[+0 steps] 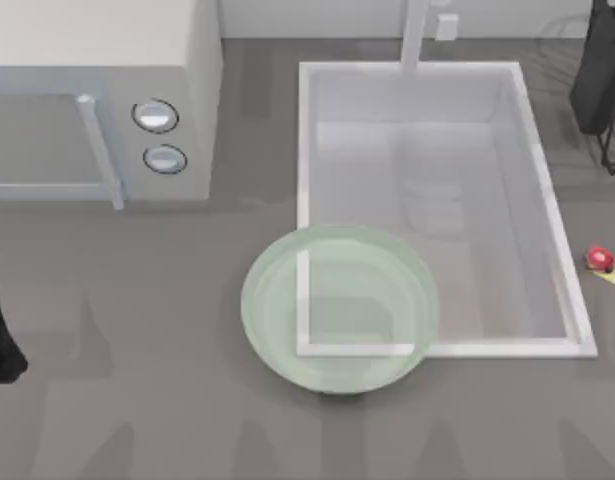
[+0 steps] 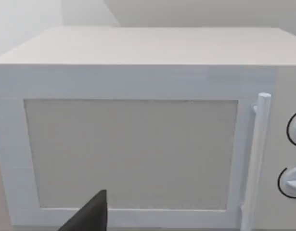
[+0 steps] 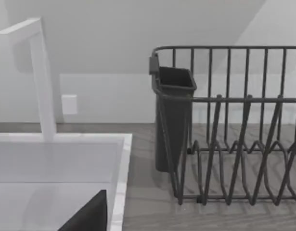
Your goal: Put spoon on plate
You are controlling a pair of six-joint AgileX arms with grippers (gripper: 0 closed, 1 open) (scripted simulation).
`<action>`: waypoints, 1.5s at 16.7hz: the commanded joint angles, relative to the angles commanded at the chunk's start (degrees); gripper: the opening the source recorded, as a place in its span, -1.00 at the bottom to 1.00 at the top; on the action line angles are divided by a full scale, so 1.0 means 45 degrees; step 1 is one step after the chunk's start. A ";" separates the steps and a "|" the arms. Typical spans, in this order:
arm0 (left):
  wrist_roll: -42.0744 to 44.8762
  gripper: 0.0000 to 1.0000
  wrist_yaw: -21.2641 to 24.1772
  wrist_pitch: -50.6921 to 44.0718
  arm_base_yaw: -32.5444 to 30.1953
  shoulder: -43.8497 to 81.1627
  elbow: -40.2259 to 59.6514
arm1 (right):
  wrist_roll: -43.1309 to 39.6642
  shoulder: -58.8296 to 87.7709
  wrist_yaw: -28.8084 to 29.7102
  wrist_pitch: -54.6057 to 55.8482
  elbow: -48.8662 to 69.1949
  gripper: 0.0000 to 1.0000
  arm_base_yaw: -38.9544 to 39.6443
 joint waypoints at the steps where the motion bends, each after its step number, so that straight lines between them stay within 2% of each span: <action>1: 0.0000 1.00 0.0000 0.0000 0.0000 0.0000 0.0000 | 0.0000 0.0000 0.0000 0.0000 0.0000 1.00 0.0000; 4: 0.0000 1.00 0.0000 0.0000 0.0000 0.0000 0.0000 | -0.0221 0.0393 0.0008 -0.0301 0.0379 1.00 -0.0017; 8: 0.0000 1.00 0.0000 0.0000 0.0000 0.0000 0.0000 | -0.1430 0.2800 0.0006 -0.1948 0.2552 1.00 -0.0063; 19: 0.0000 1.00 0.0000 0.0000 0.0000 0.0000 0.0000 | -0.6707 1.6648 -0.0123 -0.9687 1.1947 1.00 -0.0247; 25: 0.0000 1.00 0.0000 0.0000 0.0000 0.0000 0.0000 | -0.9016 2.2000 -0.0084 -1.2839 1.6127 1.00 -0.0353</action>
